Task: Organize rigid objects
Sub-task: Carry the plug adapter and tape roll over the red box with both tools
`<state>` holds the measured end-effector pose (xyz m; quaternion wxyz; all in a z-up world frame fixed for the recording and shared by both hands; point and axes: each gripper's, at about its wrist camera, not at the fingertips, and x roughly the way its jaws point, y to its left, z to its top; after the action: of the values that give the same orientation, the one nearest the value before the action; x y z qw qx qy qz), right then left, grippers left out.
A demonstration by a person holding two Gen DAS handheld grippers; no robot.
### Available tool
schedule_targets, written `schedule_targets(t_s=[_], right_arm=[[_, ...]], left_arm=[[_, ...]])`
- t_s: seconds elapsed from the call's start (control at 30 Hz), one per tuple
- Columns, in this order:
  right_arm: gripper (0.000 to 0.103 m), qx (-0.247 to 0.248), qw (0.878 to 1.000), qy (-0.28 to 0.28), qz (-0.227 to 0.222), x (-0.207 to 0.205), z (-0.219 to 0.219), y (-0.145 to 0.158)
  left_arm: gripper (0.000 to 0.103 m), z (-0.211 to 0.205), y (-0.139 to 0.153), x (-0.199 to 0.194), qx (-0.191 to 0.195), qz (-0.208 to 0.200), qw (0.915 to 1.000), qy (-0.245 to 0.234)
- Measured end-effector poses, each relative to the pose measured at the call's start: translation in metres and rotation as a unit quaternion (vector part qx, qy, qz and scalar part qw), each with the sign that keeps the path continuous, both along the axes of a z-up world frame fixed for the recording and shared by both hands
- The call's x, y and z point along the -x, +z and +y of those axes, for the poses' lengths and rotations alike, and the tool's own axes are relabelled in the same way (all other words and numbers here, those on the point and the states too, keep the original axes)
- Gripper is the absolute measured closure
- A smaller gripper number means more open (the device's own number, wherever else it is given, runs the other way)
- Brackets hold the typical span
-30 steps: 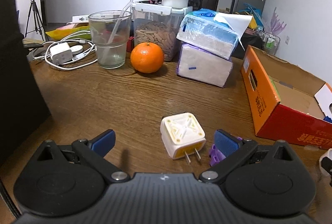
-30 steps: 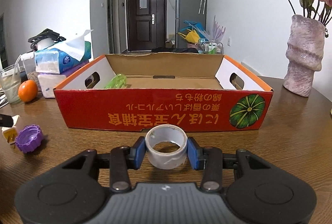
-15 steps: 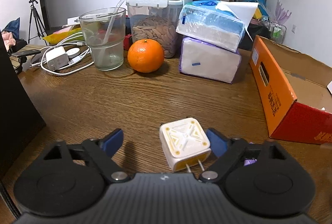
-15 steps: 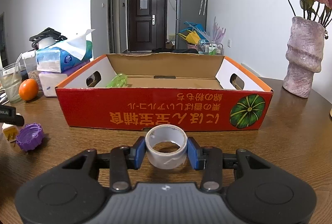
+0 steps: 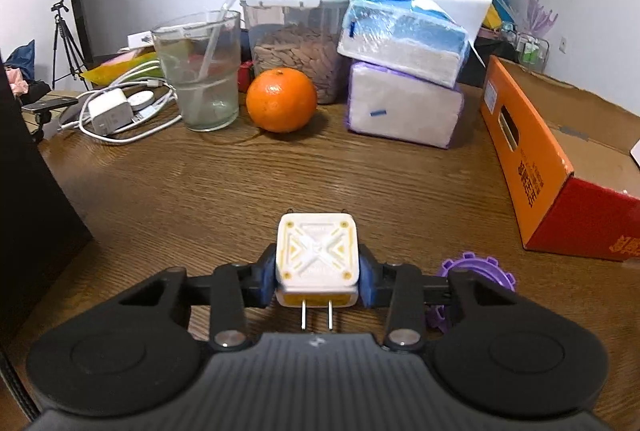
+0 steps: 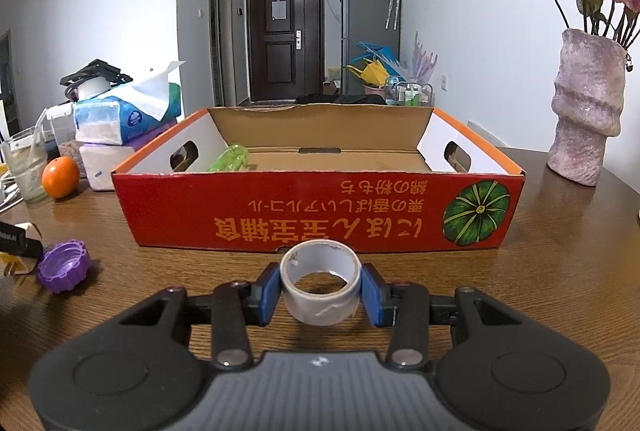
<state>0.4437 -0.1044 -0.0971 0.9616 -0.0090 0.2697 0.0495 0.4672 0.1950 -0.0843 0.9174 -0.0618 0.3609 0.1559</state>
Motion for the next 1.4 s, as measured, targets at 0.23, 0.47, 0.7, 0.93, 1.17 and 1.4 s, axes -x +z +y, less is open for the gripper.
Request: schedule_targets(t_s=[0.23, 0.47, 0.7, 0.93, 1.17, 1.4], right_arm=[[0.061, -0.004, 1.0, 0.002, -0.005, 0.002, -0.002, 0.002], [0.061, -0.01, 1.0, -0.001, -0.012, 0.004, -0.003, 0.005], [0.061, -0.016, 1.0, 0.002, -0.027, 0.012, -0.006, 0.011], [0.061, -0.024, 0.999, 0.012, -0.04, 0.03, -0.014, 0.019], [0.061, -0.028, 0.998, 0.02, -0.056, 0.053, -0.028, 0.029], [0.061, -0.043, 0.996, 0.019, -0.07, 0.069, -0.049, 0.04]], left_arm=[[0.063, 0.0, 0.018, 0.014, 0.004, -0.041, 0.9991, -0.009], [0.063, -0.002, 0.037, 0.033, -0.002, -0.077, 0.997, -0.007], [0.063, -0.01, 0.058, 0.063, 0.007, -0.11, 0.9939, -0.005], [0.063, -0.043, 0.072, 0.095, 0.001, -0.134, 0.9908, -0.018], [0.063, -0.078, 0.078, 0.122, -0.01, -0.145, 0.9888, -0.033], [0.063, -0.108, 0.09, 0.135, -0.021, -0.149, 0.9869, -0.058]])
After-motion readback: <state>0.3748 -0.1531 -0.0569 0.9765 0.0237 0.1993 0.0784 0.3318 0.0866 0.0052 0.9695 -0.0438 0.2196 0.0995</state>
